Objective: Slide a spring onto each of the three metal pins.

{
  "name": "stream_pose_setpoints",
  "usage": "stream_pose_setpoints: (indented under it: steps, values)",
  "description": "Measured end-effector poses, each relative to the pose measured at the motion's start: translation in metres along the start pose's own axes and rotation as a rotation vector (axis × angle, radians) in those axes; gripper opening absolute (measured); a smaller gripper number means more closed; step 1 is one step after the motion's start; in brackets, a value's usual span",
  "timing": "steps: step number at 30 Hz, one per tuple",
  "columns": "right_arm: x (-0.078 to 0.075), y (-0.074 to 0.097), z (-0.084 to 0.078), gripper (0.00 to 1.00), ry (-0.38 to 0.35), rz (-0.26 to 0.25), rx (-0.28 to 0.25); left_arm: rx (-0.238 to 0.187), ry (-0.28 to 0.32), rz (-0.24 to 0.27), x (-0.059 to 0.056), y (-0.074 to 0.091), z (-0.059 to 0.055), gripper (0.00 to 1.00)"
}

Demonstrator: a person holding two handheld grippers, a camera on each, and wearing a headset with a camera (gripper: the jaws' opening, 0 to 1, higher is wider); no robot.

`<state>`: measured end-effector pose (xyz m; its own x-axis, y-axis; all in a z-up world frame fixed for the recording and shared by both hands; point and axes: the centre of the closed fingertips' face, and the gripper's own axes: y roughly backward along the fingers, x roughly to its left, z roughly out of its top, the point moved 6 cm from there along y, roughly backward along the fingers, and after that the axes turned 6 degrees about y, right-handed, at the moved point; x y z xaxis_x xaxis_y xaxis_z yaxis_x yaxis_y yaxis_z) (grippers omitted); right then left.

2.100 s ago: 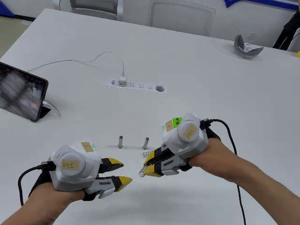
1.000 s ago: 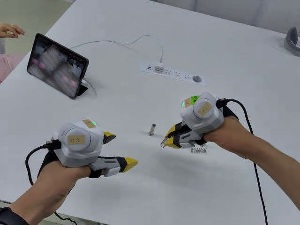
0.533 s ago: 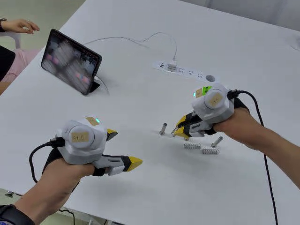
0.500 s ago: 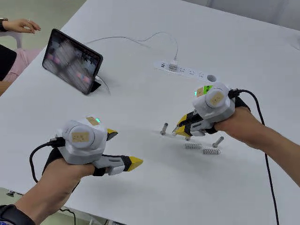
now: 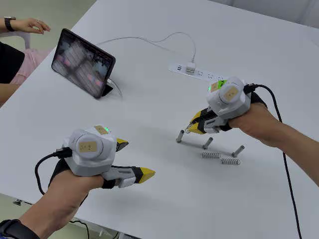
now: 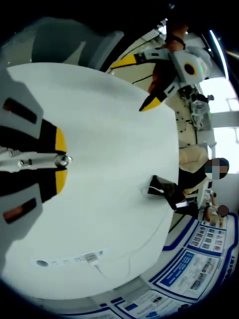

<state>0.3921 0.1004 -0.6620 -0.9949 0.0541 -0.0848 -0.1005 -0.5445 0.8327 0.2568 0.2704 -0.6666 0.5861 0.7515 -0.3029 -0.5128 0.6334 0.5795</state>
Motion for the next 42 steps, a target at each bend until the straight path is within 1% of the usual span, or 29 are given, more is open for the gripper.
stream_pose_setpoints:
  steps: [7, 17, 24, 28, 34, 42]
  values:
    - [-0.001, -0.008, 0.004, 0.12, 0.009, 0.012, 0.004, 0.0, 0.002, -0.002, 0.0, 0.0, 0.001, 0.65]
    - [0.001, -0.019, 0.002, 0.12, 0.035, 0.041, 0.041, 0.002, 0.012, 0.003, 0.001, 0.004, -0.002, 0.64]
    - [0.001, -0.028, 0.0, 0.12, 0.047, 0.051, 0.056, 0.006, 0.012, 0.006, 0.002, 0.005, -0.003, 0.64]
    - [0.003, -0.034, -0.002, 0.12, 0.067, 0.055, 0.073, 0.007, 0.015, 0.005, 0.002, 0.005, -0.004, 0.64]
    - [0.004, -0.042, -0.003, 0.12, 0.07, 0.064, 0.084, 0.013, 0.017, -0.001, -0.001, 0.004, -0.006, 0.64]
    - [0.003, -0.052, -0.009, 0.12, 0.068, 0.079, 0.097, 0.019, 0.024, 0.003, 0.0, 0.005, -0.009, 0.63]
